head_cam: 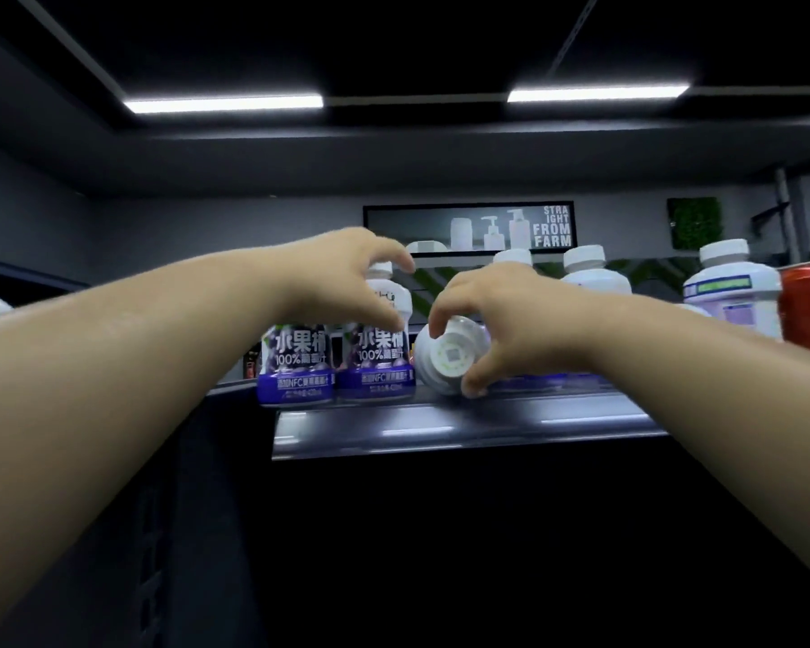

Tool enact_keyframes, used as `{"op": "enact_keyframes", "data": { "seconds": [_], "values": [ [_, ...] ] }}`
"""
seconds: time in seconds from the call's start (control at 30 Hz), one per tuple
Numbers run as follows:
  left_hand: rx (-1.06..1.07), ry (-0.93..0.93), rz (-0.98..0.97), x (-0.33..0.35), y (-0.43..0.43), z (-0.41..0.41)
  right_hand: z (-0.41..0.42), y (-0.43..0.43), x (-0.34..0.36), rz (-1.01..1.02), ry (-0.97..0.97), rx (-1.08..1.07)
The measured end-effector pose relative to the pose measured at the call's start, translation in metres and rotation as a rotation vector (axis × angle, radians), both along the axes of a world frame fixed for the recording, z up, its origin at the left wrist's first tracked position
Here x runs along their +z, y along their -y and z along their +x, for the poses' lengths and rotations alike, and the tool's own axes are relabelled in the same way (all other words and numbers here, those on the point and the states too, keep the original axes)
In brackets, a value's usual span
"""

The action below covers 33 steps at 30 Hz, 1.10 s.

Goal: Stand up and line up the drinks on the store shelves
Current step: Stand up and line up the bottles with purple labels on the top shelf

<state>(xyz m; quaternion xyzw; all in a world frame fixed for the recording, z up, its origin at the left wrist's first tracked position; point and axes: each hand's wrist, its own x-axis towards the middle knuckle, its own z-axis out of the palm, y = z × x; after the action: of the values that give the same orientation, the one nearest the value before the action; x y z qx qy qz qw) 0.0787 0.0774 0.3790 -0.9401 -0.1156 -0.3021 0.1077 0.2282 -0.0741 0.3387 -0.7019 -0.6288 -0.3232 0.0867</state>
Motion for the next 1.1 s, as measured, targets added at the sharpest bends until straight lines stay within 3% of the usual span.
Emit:
{"op": "enact_keyframes", "data": {
  "seconds": [0.13, 0.47, 0.63, 1.1],
  "values": [
    [0.084, -0.029, 0.137, -0.009, -0.007, 0.010, 0.009, -0.006, 0.001, 0.045, 0.061, 0.084],
    [0.148, 0.056, 0.217, -0.010, -0.014, 0.006, 0.017, -0.021, 0.056, 0.238, -0.326, 0.138],
    [0.085, 0.058, 0.198, -0.009, -0.016, 0.007, 0.026, -0.031, 0.066, 0.193, -0.433, 0.088],
    [0.049, 0.051, 0.185, -0.002, -0.015, 0.002, 0.018, -0.034, 0.070, 0.182, -0.264, -0.088]
  ]
}}
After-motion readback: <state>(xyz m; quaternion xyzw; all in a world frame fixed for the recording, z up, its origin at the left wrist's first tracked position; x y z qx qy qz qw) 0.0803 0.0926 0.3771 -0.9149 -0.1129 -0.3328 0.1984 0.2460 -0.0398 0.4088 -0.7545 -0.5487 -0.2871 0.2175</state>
